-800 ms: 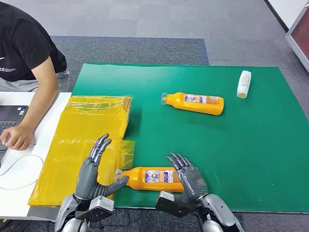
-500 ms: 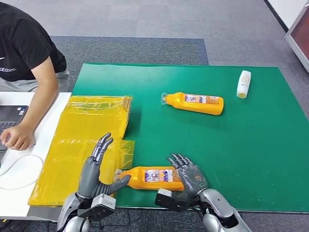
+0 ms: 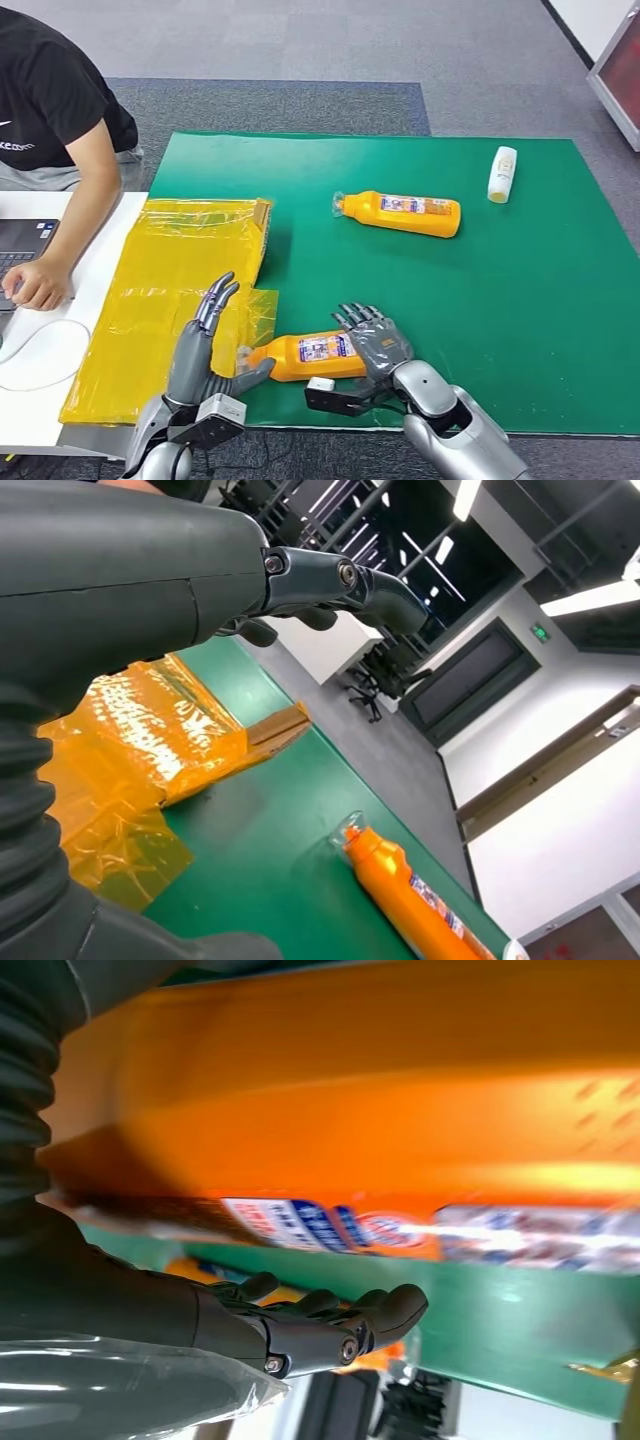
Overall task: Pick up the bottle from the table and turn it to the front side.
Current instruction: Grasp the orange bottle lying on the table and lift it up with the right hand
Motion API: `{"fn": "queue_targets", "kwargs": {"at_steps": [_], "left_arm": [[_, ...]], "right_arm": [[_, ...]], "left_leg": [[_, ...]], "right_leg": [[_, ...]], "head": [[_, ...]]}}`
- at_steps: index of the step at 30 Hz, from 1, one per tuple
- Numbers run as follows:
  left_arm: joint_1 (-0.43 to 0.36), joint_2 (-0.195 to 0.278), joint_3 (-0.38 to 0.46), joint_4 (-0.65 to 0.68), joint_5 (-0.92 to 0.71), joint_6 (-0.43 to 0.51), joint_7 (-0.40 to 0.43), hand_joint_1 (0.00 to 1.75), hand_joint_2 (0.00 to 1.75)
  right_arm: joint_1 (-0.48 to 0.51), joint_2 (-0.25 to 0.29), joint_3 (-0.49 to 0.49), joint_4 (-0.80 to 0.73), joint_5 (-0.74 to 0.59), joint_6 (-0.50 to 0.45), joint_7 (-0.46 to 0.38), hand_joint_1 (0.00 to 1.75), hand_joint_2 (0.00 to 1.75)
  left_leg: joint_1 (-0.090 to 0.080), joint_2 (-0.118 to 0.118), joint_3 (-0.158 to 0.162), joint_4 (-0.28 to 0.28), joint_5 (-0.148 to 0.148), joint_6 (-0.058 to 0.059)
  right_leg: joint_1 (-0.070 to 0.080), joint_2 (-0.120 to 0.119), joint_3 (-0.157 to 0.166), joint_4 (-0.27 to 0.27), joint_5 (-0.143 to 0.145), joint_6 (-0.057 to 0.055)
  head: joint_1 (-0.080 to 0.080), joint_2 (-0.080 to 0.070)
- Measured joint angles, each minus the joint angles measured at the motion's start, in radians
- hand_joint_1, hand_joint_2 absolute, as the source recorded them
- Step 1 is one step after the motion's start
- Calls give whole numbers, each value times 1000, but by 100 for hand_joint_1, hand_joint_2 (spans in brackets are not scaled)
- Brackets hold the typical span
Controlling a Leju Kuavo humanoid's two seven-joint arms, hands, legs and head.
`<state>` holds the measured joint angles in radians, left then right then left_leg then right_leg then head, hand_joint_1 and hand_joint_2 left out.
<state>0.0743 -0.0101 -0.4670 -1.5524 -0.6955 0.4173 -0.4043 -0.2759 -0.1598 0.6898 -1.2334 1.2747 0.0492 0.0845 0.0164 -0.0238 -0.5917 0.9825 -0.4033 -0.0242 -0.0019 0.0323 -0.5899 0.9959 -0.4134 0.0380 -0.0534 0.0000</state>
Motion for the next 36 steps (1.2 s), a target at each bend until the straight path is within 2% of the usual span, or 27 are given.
{"fn": "queue_targets", "kwargs": {"at_steps": [2, 6, 11, 15, 21, 27, 32, 36], "left_arm": [[0, -1, 0, 2, -1, 0, 4, 0, 175], [-1, -1, 1, 8, -1, 0, 5, 0, 175], [-3, -1, 0, 18, 0, 4, 7, 0, 175], [-6, 0, 1, 24, 12, 12, 3, 0, 175], [-7, -1, 12, 25, 78, 42, -28, 0, 175], [-3, -8, 33, 22, 118, 48, -34, 0, 175], [7, -17, 50, 4, 211, 34, -78, 0, 175], [21, -38, 70, -26, 398, -18, -124, 0, 175]], "right_arm": [[-18, 0, 23, 4, 16, 11, 12, 0, 175], [-39, 0, 52, 20, 21, 32, 32, 175, 175], [-47, 0, 65, 66, -16, 27, 30, 175, 175], [-47, 0, 54, 87, -109, 5, 2, 175, 175], [-3, 0, -28, 82, -295, -61, -52, 175, 175], [72, 6, -105, 30, -335, -116, -58, 175, 175], [146, 23, -190, -33, -506, -135, -175, 175, 175], [215, 43, -251, -74, -676, -131, -275, 175, 175]], "left_leg": [[0, 0, 0, 0, 1, 0], [0, 0, 0, 0, 2, 0], [0, 0, 0, 0, 4, 1], [0, 0, 0, 0, 5, 1], [0, 0, 2, 0, 3, 2], [0, -1, 2, 0, 2, 3], [0, -1, 2, 0, 1, 2], [0, -1, 0, 0, 1, 2]], "right_leg": [[0, 0, 0, 0, 1, 0], [0, 0, 0, 0, 3, 0], [0, 0, 0, 0, 4, 0], [0, 0, 0, 0, 4, 1], [0, 0, 2, 0, 3, 1], [0, -1, 3, 0, 1, 3], [0, -1, 3, 0, 1, 3], [0, -1, 2, 0, 1, 3]], "head": [[0, 0], [0, 0], [0, 0], [0, 0], [0, 0], [0, 0], [0, 0], [0, 0]]}}
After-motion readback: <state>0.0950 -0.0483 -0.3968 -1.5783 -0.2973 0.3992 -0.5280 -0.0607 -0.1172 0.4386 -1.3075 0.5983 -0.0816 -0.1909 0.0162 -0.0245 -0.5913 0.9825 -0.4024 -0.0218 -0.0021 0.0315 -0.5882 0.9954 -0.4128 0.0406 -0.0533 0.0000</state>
